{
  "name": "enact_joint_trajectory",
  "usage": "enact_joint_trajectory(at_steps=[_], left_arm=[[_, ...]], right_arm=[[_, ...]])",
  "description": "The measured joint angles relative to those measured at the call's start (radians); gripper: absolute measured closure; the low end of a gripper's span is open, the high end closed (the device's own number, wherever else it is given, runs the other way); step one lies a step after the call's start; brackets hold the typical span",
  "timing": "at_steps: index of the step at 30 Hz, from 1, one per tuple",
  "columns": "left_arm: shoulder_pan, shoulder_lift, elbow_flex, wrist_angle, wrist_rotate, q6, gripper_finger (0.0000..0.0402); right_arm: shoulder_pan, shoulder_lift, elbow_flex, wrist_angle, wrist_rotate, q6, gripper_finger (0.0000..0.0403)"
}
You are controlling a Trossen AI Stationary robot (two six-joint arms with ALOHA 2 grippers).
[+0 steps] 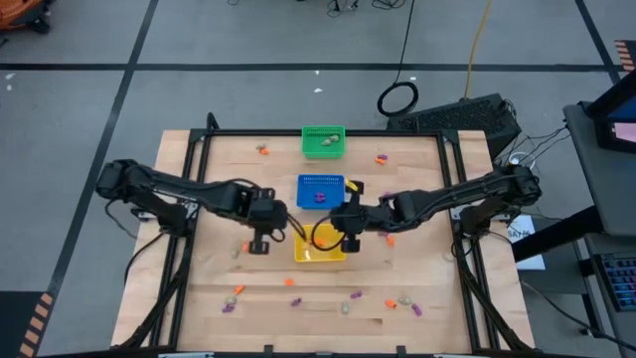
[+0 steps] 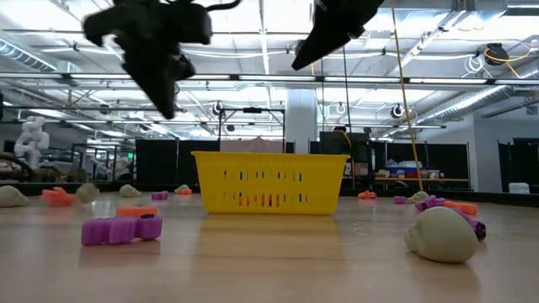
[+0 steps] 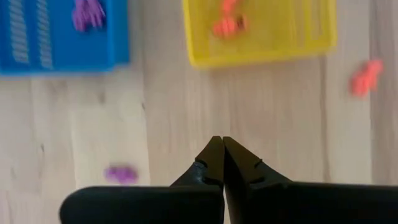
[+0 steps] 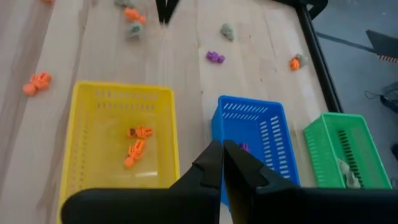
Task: Sort Halloween decoration
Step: Put the white skull toy into the green bin
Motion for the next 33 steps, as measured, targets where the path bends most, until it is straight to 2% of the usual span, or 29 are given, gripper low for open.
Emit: enact_joint_trajectory(at_steps=[5,11,17,22,25,29,33], left_arm=[[-0.041,-0.052,-0.027,-0.102,0.007,-0.067,0.0401],[-0.072,-0.054,-0.126,-0.051,0.061,-0.112,0.0389],[-0.106,-0.018,-0.231,0.192,0.170,-0.204,0.0313],[-0.143,0.024,-0.238,0.224,0.177,-0.348,0.0232],[-0.177,0.046,-0.238,0.240,0.168,-0.367,0.0191],[-0.222,0.076,-0.238,0.238,0.111,-0.306,0.0161],[-0.234,0.119,-0.238,0.239,0.046,-0.295,0.0157]], right_arm=[[0.000,0.000,0.000,-0.020,-0.002,0.012,0.0403],[0.002,0.003,0.000,-0.014,-0.003,0.013,0.0403],[0.015,0.003,0.000,-0.006,-0.003,0.016,0.0403],[0.025,0.004,0.000,-0.001,-0.003,0.021,0.0403],[0.029,0.004,0.000,-0.001,-0.003,0.024,0.0403],[0.029,0.004,0.000,-0.001,-0.002,0.023,0.0403],[0.029,0.003,0.000,-0.001,-0.002,0.022,0.0403]])
